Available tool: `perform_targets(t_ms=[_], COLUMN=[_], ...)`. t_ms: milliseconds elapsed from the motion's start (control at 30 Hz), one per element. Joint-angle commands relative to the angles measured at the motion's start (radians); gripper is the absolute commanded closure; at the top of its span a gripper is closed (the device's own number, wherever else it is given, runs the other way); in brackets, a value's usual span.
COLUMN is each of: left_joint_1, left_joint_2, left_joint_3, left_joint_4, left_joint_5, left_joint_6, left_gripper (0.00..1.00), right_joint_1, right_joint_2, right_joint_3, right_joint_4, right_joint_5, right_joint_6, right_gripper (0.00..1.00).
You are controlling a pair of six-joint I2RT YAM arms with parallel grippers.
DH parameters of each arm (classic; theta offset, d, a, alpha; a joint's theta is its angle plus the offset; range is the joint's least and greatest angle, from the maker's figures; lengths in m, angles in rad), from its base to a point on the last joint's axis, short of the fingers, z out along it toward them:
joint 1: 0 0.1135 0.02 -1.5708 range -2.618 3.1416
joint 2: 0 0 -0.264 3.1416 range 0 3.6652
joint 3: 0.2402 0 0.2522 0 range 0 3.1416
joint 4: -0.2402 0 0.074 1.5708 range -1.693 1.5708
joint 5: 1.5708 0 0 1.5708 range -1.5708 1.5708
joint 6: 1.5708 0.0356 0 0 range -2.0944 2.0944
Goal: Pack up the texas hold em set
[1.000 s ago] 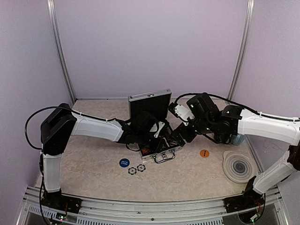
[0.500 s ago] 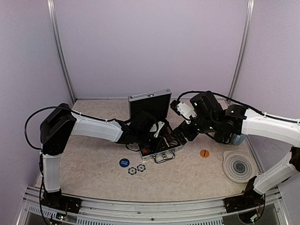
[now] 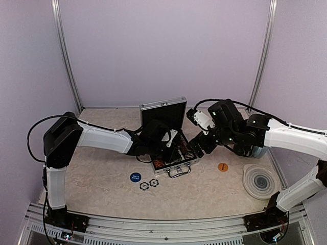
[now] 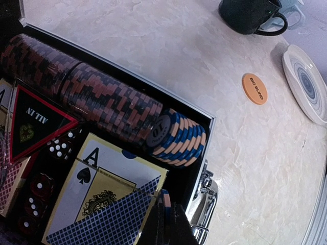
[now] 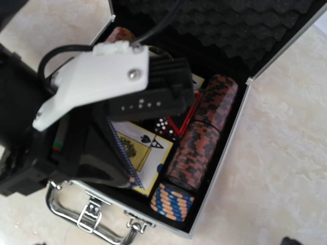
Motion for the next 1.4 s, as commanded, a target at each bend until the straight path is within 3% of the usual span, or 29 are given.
perform_targets(t_ms=[0, 967, 1367], left_joint_1=[-0.01, 0.005, -0.008], left_joint_2=[0.005, -0.066, -0.069], left_joint_3=[-0.014, -0.062, -0.043], left_joint_4=[-0.006, 0.119, 0.154], left_joint_5=[0.039, 0.0, -0.021], left_joint_6=[-0.011, 0.024, 0.121], left_gripper=[0.99, 1.0, 1.0], right_joint_1=[-0.005, -0.005, -0.005], right_joint_2=[-0.015, -0.013, -0.031], right_joint_3=[0.0, 0.007, 0.021], right_joint_4=[-0.01, -0.012, -0.026], right_joint_5=[-0.002, 0.015, 0.081], right_joint_6=[0.007, -0.001, -0.011], right_gripper=[0.01, 0.01, 0.01])
